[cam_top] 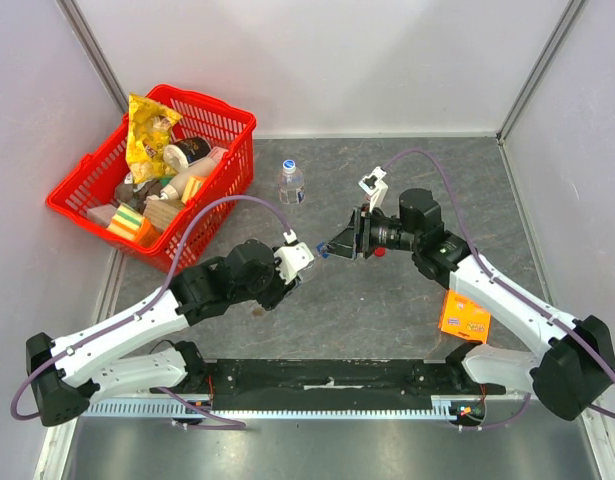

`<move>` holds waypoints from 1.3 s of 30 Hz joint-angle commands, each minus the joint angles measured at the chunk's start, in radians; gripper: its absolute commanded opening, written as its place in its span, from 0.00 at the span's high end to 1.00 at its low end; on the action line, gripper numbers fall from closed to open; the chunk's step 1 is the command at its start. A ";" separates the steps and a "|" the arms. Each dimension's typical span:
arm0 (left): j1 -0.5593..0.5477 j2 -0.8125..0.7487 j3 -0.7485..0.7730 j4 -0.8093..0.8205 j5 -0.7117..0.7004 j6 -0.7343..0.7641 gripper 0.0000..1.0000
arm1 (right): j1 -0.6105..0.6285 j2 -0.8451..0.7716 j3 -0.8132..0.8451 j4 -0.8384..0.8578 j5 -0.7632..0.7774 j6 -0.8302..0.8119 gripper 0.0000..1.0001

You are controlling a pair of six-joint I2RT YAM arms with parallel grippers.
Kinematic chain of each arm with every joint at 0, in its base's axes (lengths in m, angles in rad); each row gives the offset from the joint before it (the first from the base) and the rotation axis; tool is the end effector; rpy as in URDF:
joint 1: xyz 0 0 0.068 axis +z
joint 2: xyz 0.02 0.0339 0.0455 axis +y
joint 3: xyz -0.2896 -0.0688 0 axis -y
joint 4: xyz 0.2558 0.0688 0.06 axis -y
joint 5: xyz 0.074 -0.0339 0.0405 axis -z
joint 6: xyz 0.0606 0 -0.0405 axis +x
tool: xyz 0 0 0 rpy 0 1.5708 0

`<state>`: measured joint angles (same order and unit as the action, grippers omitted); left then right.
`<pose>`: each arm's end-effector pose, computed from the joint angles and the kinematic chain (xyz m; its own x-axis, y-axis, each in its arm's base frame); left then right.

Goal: Unscrew the bottle caps

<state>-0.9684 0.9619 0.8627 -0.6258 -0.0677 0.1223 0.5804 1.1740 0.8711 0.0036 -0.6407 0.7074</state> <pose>0.1255 -0.1752 0.2963 -0.2761 0.6164 -0.7374 0.8333 0.5358 0.1358 0.2204 0.1878 0.3254 -0.7835 0.1092 -0.6117 -0.5369 0.3766 0.7549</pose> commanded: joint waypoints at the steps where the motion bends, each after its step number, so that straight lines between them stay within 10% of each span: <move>1: -0.009 -0.018 -0.001 0.038 0.019 0.045 0.69 | -0.002 0.015 -0.007 0.070 -0.042 0.024 0.51; 11: -0.012 -0.015 -0.001 0.038 0.016 0.048 0.69 | -0.002 0.026 -0.011 0.085 -0.086 0.026 0.59; 19: -0.012 -0.023 0.001 0.038 0.019 0.045 0.69 | -0.002 0.019 -0.014 0.095 -0.112 0.021 1.00; 39: -0.012 -0.034 0.099 0.044 0.363 0.031 0.77 | -0.002 -0.169 -0.047 0.134 -0.208 -0.152 1.00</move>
<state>-0.9718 0.9257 0.9012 -0.6304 0.1043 0.1322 0.5716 1.0630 0.8249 0.0750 -0.7712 0.6346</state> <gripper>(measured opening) 0.500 0.379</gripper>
